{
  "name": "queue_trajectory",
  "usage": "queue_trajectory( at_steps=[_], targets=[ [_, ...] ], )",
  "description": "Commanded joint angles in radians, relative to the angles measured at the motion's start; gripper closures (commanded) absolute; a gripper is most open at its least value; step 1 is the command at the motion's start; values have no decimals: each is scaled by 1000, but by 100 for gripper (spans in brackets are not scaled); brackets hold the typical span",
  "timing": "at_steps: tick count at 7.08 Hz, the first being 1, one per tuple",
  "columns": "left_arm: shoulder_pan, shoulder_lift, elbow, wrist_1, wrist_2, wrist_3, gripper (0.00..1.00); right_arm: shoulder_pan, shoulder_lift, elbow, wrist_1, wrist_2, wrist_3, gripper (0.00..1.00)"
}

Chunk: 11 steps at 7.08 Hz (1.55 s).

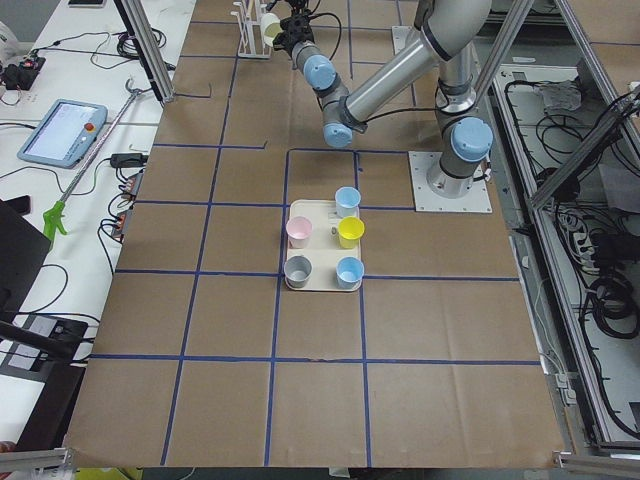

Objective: Transfer IKEA cup to right arm and place on rack

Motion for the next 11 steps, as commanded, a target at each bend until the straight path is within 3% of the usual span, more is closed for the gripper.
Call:
queue_trajectory(
  at_steps=[1, 6, 8, 10, 11],
  targets=[
    [0, 0, 0, 0, 1, 0, 89, 6, 37, -38, 0, 1, 0, 1],
    [0, 1, 0, 0, 0, -6, 89, 19, 76, -64, -1, 3, 0, 3],
    [0, 1, 0, 0, 0, -6, 88, 19, 82, -65, -1, 12, -1, 18],
    [0, 3, 0, 0, 0, -15, 88, 19, 81, -65, 0, 13, -4, 40],
    [0, 4, 0, 0, 0, -17, 88, 19, 81, -65, 0, 13, -6, 45]
  ],
)
